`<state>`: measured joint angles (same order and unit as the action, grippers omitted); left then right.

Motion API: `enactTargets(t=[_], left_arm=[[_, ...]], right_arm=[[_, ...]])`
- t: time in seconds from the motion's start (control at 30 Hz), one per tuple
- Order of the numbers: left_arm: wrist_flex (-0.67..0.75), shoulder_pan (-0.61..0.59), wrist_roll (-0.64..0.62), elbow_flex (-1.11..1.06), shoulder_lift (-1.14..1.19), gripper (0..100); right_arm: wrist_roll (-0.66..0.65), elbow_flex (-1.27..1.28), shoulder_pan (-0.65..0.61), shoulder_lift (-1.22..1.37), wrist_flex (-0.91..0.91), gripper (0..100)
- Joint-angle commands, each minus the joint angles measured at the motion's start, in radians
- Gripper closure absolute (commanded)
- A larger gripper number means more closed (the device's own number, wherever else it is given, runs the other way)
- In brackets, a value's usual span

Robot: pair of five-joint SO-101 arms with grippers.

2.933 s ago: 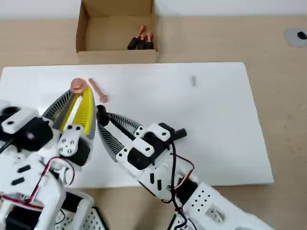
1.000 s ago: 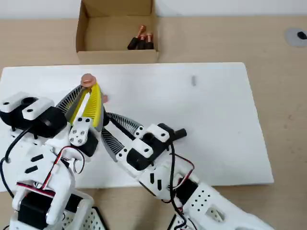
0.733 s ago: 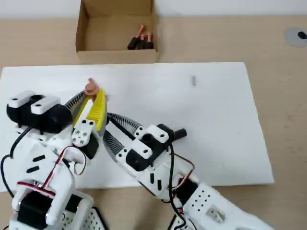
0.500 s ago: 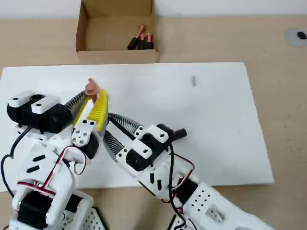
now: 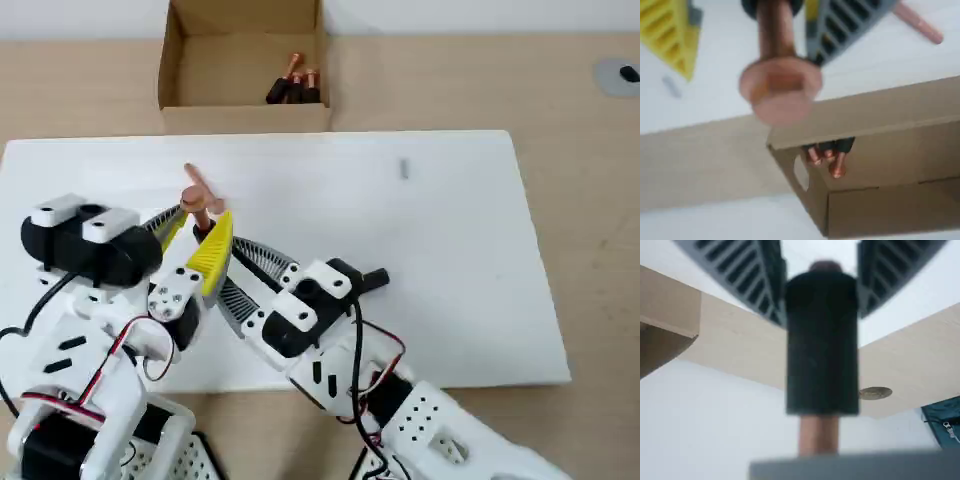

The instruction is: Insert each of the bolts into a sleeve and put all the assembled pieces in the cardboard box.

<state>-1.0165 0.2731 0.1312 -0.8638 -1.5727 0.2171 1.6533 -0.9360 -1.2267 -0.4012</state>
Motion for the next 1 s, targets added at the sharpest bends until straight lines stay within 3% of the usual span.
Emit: enactTargets(t=[0.0,0.57,0.73,0.97], left_arm=[[-0.04,-0.014,0.054,0.071,0.001,83],[-0.061,-0.129,0.098,0.117,0.001,83],[-0.048,-0.135,-0.094,0.206,0.004,83],[-0.117,-0.178,-0.104,0.259,0.13,84]], right_arm=[[-0.009,-0.084,-0.008,-0.019,-0.028,98.9],[-0.009,-0.088,-0.008,-0.018,-0.023,98.9],[-0.025,-0.127,0.082,-0.008,-0.014,98.9],[0.002,-0.507,0.231,0.081,0.367,98.9]])
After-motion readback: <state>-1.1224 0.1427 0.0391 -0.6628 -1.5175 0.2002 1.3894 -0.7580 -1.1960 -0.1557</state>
